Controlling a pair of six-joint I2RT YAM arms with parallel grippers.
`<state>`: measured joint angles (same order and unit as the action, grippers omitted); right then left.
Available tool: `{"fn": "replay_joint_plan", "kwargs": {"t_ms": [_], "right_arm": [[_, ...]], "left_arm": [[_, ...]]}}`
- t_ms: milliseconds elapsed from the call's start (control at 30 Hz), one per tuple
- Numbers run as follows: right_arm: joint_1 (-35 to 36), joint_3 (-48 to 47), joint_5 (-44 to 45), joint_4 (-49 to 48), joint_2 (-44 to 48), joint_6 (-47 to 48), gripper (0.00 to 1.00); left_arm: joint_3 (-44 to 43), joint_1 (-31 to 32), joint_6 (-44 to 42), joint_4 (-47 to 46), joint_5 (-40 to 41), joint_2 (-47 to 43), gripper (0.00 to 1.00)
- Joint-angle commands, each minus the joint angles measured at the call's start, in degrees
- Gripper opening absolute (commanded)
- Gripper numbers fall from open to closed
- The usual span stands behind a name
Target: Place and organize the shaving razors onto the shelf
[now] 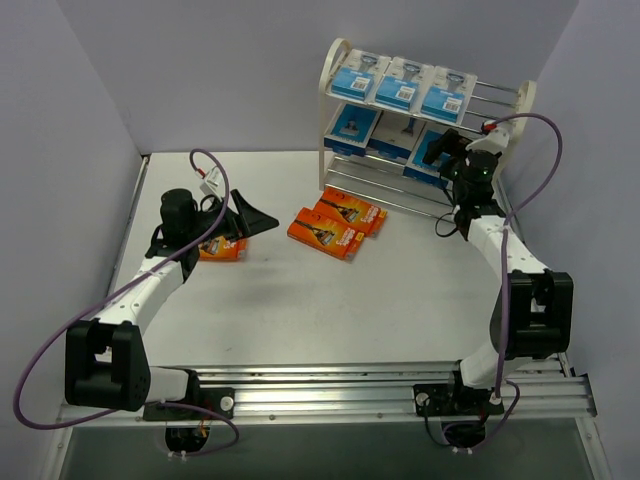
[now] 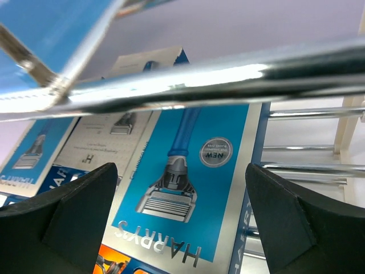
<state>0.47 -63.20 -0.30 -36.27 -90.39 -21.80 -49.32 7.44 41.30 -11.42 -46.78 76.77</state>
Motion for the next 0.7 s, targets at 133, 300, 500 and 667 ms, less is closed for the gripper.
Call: {"fn": "replay_joint_plan", "kwargs": {"t_ms": [133,300,500,667], "right_arm": [[0.15,2.11,-0.06,-2.40,5.74,0.62,0.90],[0.15,5.19,0.03,-1.61,9.08,0.71,0.90],[0.23,9.49,2.58,1.29,15.50,1.06,0.90],[1.28,11.08,3.63,6.37,20.25,2.28,0.89]], "left_arm": [[-0.16,-0.24,-0.34,-3.35,-1.03,-0.31,0.94],[-0.16,-0.41,-0.69,-2.91,-0.94,-0.83,0.94],[-0.34,-0.59,-1.22,-2.29,-0.76,-1.45,0.94],[-0.43,-0.85,-1.22,-2.20,-0.76,-1.54,0.94]]}}
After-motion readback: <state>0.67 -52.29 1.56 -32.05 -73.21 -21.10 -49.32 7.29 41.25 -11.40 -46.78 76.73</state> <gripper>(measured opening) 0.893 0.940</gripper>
